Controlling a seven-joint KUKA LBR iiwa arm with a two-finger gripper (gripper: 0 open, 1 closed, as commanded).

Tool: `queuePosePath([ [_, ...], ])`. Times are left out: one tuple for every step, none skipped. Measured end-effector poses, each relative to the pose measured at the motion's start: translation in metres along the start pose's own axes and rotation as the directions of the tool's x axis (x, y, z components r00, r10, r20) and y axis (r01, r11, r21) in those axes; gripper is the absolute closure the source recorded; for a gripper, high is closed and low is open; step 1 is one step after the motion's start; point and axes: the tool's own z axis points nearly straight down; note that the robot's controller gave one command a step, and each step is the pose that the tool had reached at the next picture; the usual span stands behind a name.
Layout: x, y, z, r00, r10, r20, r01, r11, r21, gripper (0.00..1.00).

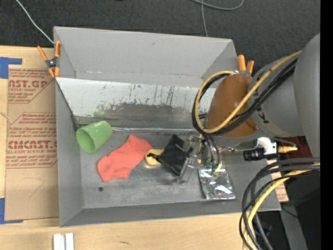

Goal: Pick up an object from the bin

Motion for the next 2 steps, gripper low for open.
queuePosePath([
  [0.0016,0.033,0.0131,0.977,0.215,0.004,-0.215,0.977,-0.002,1.0],
  [0.0016,0.0328,0.013,0.977,0.215,0.005,-0.215,0.977,-0.001,1.0],
])
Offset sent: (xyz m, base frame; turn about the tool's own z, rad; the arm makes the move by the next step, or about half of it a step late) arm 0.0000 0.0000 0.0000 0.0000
